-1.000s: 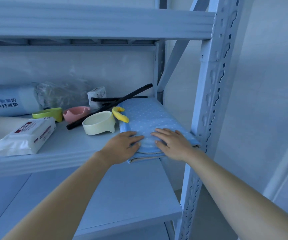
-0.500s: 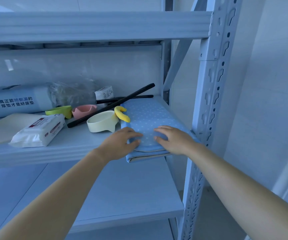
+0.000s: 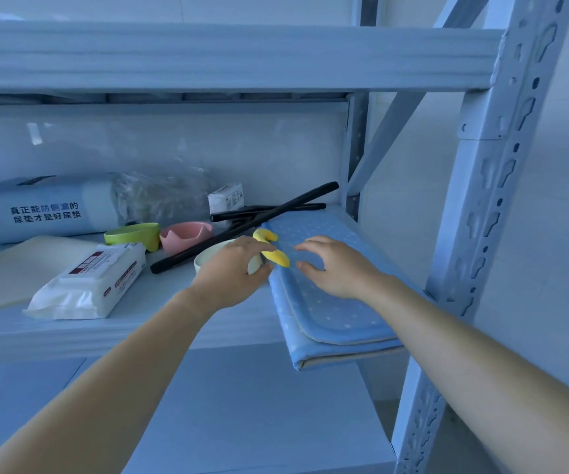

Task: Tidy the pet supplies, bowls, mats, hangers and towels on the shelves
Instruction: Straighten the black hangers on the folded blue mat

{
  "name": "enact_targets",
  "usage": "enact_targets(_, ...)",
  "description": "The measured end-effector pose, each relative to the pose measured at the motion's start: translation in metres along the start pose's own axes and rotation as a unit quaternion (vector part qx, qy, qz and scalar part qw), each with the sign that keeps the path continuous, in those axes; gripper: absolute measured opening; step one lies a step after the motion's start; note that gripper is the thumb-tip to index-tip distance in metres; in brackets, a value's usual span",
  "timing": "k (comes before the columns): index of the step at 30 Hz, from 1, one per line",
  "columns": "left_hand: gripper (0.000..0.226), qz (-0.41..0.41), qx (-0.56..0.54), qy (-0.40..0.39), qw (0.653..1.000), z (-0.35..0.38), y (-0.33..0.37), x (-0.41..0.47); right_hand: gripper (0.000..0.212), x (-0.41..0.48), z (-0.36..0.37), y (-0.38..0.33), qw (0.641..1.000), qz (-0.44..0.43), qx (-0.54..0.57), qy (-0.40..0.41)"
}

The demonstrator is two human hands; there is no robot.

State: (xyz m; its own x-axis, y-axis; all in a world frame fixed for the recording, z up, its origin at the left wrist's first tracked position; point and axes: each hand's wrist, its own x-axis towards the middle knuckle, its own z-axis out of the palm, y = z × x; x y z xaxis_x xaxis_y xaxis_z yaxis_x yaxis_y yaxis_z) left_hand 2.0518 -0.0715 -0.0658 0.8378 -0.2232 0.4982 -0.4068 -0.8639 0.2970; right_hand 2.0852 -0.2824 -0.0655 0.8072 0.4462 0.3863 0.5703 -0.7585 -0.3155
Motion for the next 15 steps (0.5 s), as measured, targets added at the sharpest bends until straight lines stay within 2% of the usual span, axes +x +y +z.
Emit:
enact_targets(5, 0.029, 0.029, 0.004, 0.000, 1.000, -0.010, -0.050, 0.047, 0.037, 0.065, 0.011, -0.011, 1.000, -0.012, 0.002, 0.023)
enact_targets(12, 0.028, 0.024, 0.031, -0.003, 0.999, -0.028, -0.136, 0.119, 0.040, 0.151, 0.027, -0.012, 0.998, -0.013, -0.050, 0.033)
enact_targets(15, 0.030, 0.018, 0.052, -0.039, 0.998, -0.029, -0.167, 0.141, 0.042, 0.177, 0.034, -0.007, 0.997, -0.003, -0.077, 0.017)
